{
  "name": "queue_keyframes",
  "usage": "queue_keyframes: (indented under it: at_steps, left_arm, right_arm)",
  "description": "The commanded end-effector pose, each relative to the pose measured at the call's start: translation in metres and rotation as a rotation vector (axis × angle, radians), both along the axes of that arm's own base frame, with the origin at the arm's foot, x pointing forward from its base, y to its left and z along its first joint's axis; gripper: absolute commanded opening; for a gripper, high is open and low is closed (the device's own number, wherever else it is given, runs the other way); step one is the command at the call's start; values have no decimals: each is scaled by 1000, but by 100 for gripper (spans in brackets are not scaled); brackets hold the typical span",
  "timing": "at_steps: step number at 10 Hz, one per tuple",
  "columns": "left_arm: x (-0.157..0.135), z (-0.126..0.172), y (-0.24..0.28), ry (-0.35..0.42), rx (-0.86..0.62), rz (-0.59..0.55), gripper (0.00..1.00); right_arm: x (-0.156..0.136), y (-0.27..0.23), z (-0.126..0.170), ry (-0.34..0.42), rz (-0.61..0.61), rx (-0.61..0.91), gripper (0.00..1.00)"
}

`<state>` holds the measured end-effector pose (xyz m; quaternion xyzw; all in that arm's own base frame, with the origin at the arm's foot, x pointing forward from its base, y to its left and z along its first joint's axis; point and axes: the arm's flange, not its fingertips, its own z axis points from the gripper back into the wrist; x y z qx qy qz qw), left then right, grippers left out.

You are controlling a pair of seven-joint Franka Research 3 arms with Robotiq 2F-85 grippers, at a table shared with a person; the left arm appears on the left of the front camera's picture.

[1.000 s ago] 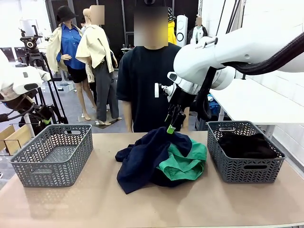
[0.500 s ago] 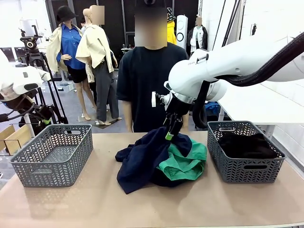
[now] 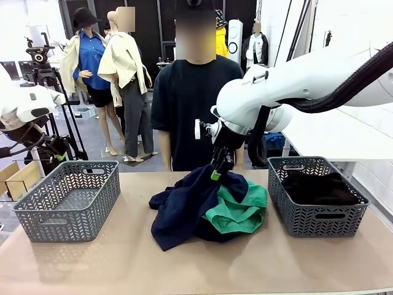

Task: Sort the tops and bottoms.
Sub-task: Lift clothes from the center of the table with your right hand.

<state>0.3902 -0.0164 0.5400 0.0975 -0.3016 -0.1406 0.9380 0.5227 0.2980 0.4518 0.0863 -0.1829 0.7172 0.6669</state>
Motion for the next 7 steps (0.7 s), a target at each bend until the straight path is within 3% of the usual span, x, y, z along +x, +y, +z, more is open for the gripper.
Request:
queue_keyframes:
  at_steps: [1,5,7]
  left_arm:
    - [1,1,0,-4,4,0,100]
    - [1,1,0,-4,4,0,100]
    - [1,1,0,-4,4,0,100]
  right_arm:
    - [-4,-3,-2,-27,-8,-22,0]
    - [-3,-7,12,-37,-13,-11,0]
    - [6,-24,56,-113,-67,58,0]
